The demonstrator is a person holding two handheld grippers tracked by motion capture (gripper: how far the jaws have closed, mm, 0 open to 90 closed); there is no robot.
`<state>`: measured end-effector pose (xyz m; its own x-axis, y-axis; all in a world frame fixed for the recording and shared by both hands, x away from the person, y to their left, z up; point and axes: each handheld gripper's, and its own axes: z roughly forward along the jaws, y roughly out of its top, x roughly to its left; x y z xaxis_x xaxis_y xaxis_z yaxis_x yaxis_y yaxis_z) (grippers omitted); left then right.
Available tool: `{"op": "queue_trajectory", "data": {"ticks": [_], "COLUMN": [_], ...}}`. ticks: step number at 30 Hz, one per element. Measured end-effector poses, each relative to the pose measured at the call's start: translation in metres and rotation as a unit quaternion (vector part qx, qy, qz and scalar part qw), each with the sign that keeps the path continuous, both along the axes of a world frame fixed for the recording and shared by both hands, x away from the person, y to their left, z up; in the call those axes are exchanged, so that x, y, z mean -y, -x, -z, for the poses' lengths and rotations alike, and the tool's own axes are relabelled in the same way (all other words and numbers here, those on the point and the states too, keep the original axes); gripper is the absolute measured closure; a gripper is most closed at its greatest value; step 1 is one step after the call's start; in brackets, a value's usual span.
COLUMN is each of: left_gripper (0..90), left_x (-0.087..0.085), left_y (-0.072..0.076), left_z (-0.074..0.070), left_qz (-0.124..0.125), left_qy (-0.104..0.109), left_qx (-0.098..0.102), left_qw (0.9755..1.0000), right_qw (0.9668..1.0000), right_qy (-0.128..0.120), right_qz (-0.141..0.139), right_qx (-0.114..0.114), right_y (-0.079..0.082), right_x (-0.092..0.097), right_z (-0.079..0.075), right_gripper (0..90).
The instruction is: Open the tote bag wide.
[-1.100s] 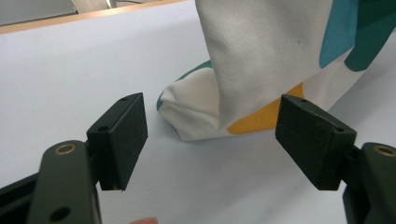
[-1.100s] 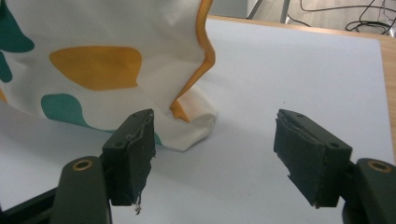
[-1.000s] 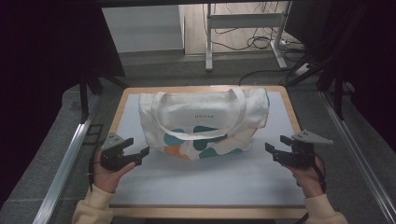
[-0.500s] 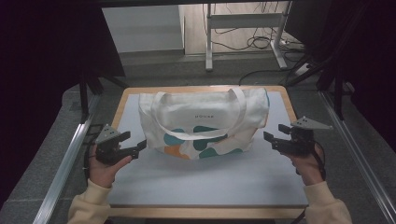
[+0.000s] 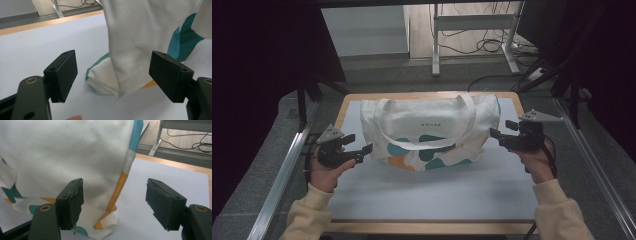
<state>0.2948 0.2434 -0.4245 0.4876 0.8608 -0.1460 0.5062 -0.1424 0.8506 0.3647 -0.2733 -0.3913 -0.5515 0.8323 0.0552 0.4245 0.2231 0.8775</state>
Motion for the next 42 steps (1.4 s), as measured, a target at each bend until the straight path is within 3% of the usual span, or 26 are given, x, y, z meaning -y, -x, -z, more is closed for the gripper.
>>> {"op": "queue_trajectory", "data": {"ticks": [10,13,16,19,22,25,33,42], "left_gripper": [23.4,31.3,45.6,58.6,71.1,77.9,83.9,85.8], "left_x": [0.015,0.016,0.018,0.022,0.022,0.022,0.023,0.021], "left_y": [-0.020,-0.023,-0.023,-0.019,-0.016,-0.014,-0.003,0.006], "left_z": [0.000,0.000,-0.001,-0.003,-0.005,-0.006,-0.005,0.002], "left_qz": [0.015,0.022,0.030,0.020,0.021,0.024,0.032,0.043], "left_qy": [0.001,0.007,0.011,-0.008,-0.010,-0.008,-0.016,-0.005], "left_qx": [-0.015,-0.017,-0.014,0.003,0.011,0.017,0.031,0.035], "left_qw": [0.9998,0.9996,0.9994,0.9998,0.9997,0.9995,0.9989,0.9984], "right_qw": [0.9996,0.9991,0.9985,0.9989,0.9994,0.9997,0.9997,0.9992], "right_qy": [-0.017,-0.028,-0.033,-0.018,0.002,0.005,0.015,0.010], "right_qz": [-0.007,-0.013,-0.024,-0.028,-0.024,-0.017,-0.012,-0.024], "right_qx": [-0.023,-0.030,-0.036,-0.032,-0.024,-0.017,0.018,0.030], "right_y": [-0.013,-0.017,-0.019,-0.019,-0.018,-0.016,-0.004,0.010], "right_x": [-0.009,-0.008,-0.008,-0.011,-0.013,-0.012,-0.011,-0.007], "right_z": [0.001,0.003,0.004,0.003,0.004,0.003,0.000,0.009], "right_gripper": [32.0,35.3,43.2,52.4,62.5,71.8,83.5,85.0]}}
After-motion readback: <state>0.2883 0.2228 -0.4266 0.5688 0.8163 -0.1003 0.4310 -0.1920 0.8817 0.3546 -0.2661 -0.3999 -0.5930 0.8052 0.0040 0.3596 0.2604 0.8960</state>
